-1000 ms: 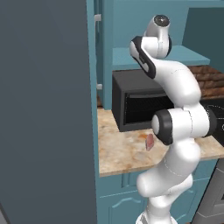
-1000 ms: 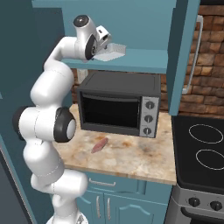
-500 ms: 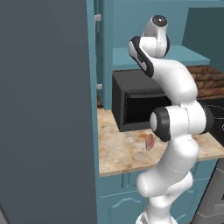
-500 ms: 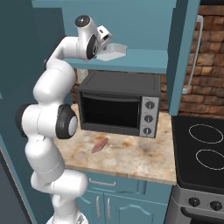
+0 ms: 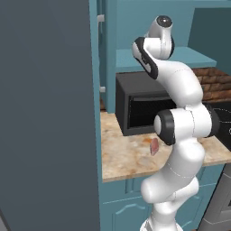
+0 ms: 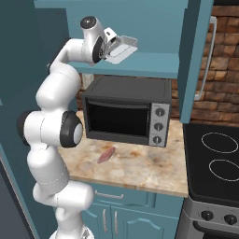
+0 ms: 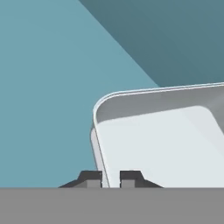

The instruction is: Retrieve the tupperware from the cabinet, then place the raw meat into the tupperware to avoid contamination.

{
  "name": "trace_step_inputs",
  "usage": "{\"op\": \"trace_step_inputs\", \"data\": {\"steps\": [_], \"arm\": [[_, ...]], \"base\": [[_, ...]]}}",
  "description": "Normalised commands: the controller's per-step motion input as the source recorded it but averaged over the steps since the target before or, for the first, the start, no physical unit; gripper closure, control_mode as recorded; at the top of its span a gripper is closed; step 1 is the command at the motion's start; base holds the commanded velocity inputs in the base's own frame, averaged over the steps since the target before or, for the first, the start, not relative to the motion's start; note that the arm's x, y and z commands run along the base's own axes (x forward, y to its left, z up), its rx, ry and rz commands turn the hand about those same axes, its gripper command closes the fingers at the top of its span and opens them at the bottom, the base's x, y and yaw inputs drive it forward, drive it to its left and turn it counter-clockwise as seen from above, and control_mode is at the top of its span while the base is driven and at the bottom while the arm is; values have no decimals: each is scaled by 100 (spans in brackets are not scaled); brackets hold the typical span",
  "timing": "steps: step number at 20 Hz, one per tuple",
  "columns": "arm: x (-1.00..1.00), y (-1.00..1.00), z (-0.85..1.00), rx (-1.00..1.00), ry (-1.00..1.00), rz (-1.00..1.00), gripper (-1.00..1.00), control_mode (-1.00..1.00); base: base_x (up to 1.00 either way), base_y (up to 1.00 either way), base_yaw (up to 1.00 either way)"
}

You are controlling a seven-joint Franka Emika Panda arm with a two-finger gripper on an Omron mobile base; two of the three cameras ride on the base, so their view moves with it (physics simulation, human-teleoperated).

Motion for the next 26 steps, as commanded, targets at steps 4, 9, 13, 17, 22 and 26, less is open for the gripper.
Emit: {"op": "trace_step_inputs", "data": {"steps": [4, 9, 13, 17, 22, 26], "arm": [[0, 0, 0, 0, 0, 0, 100, -100], [0, 0, 0, 0, 0, 0, 100, -100], [-7, 0, 0, 0, 0, 0, 100, -100], [-22, 0, 4, 0, 0, 0, 100, -100], [-38, 0, 3, 0, 0, 0, 100, -100], [-45, 0, 0, 0, 0, 0, 100, -100]], "base": [[0, 0, 0], [0, 0, 0], [0, 0, 0], [0, 0, 0], [0, 0, 0], [0, 0, 0]]}}
